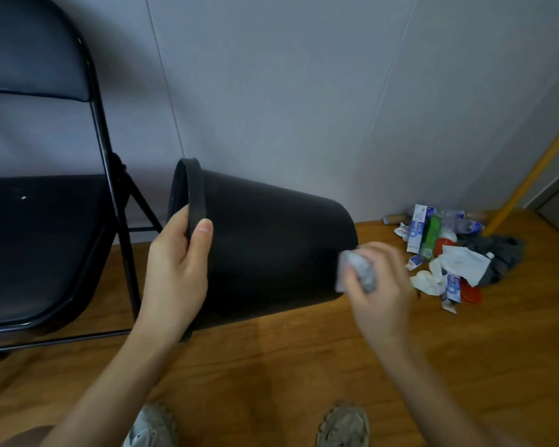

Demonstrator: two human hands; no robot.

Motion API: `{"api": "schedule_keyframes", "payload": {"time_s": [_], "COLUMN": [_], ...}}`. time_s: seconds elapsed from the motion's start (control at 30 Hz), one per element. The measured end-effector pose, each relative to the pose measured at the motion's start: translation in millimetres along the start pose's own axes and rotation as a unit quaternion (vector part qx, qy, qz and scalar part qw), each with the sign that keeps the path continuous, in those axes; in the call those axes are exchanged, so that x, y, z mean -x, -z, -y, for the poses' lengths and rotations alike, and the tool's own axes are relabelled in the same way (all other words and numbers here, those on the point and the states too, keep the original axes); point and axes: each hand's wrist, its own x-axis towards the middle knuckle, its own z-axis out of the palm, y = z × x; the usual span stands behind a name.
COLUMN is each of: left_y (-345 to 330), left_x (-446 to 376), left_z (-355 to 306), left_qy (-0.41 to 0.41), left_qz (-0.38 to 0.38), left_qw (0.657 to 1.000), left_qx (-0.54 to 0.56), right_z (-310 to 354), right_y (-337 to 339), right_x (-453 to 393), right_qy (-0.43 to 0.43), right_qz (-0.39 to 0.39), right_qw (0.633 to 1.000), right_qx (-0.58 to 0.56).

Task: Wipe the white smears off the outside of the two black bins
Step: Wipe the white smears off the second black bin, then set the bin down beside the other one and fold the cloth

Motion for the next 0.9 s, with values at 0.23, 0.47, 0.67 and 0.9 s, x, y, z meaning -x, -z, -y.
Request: {"api": "schedule_keyframes", "payload": {"time_s": [0.23, 0.47, 0.67, 0.9], "left_y": [-19.8, -17.0, -42.9, -108.4], "left_x": [0.4, -22.3, -57.4, -94.5], "left_z": [3.9, 1.9, 15.0, 83.6], "left_qy": [-0.024, -0.036, -0.042, -0.107], "left_qz": [0.001, -0.008, 0.042, 0.132], "left_qw": [1.0, 0.999, 0.995, 0.957], "left_qx": [-0.001, -0.019, -0.078, -0.236], "right_z": [28.6, -72.8, -104.2, -106.9], "right_y": [-36.0, -16.4, -12.3, -17.6], "right_x": [-9.6, -11.1, -18.2, -38.3], "right_qy": [0.204, -0.054, -0.174, -0.151], "right_qz": [-0.044, 0.05, 0.047, 0.1], "right_qw": [0.978, 0.994, 0.982, 0.983], "right_qx": [0.007, 0.085, 0.051, 0.041]}}
